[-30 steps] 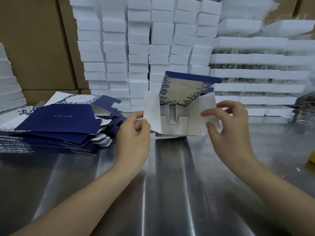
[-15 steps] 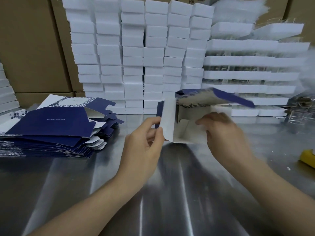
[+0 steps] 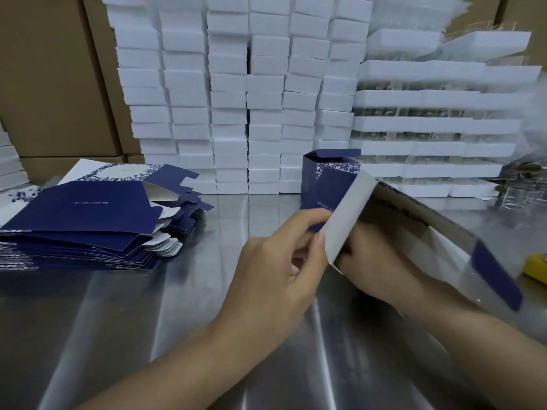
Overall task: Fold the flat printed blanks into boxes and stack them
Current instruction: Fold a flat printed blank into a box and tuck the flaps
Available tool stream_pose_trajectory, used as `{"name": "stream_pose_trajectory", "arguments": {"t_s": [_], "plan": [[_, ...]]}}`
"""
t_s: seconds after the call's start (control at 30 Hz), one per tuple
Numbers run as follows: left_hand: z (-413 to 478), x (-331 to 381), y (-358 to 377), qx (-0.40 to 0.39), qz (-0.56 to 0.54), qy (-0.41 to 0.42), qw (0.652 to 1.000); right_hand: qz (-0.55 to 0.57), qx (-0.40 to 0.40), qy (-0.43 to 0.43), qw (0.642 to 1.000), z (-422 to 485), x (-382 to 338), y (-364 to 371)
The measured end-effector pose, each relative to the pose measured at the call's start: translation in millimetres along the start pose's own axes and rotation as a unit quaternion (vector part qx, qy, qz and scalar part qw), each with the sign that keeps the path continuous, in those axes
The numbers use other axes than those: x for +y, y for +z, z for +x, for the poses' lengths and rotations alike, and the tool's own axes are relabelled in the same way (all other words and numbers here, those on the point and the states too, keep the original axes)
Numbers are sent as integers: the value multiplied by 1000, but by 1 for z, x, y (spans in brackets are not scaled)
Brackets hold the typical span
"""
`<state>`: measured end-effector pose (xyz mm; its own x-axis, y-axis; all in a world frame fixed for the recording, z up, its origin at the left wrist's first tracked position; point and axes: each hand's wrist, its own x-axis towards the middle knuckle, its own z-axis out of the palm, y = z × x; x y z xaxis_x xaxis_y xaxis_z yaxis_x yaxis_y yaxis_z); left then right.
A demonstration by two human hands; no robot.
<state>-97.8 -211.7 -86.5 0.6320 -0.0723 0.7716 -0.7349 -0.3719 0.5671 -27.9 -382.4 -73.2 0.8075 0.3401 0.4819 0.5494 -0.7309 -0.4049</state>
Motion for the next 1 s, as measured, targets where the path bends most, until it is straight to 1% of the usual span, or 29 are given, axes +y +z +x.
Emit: {"name": "stream_pose_trajectory", "arguments": {"t_s": [0.07,0.1,0.13,0.2,0.23,0.27,0.33,0.4,0.43,0.53,0.6,0.67,0.77,0.87,0.93,1.0], "plan": [[2,-6,-3,25,20,-11,999,11,47,21,999,1,2,5],[3,-11,-5,34,24,-24,999,12,63,15,998,1,2,8],[4,-15,-6,40,25,-40,998,51,78,26,995,3,1,10],[7,-25,-10,52,26,-76,995,170,101,73,978,4,-3,9],[8,-28,-12,56,30,-89,994,190,116,81,972,2,-9,6],[8,-29,-14,52,34,-90,994,200,124,50,971,0,-14,2],[9,-27,-16,6,44,-71,997,273,108,-23,956,-4,-28,-6],[7,-26,-13,-43,53,-55,996,318,102,-60,941,-8,-35,-8],[7,-27,-12,-47,46,-56,996,326,90,-63,939,-9,-36,-7],[8,-28,-10,0,3,-83,997,359,60,-49,930,-8,-36,-1],[11,-28,-12,45,-28,-124,991,405,61,-8,912,-7,-37,2],[14,-31,-16,70,-54,-173,981,418,68,14,906,-7,-36,6],[17,-35,-21,42,-73,-218,972,386,102,20,917,-7,-36,12],[22,-35,-24,26,-134,-241,961,398,89,57,911,-6,-33,15],[24,-33,-25,39,-159,-244,956,385,85,41,918,-8,-36,15],[24,-32,-25,70,-173,-242,952,404,95,-1,910,-12,-41,12]]}}
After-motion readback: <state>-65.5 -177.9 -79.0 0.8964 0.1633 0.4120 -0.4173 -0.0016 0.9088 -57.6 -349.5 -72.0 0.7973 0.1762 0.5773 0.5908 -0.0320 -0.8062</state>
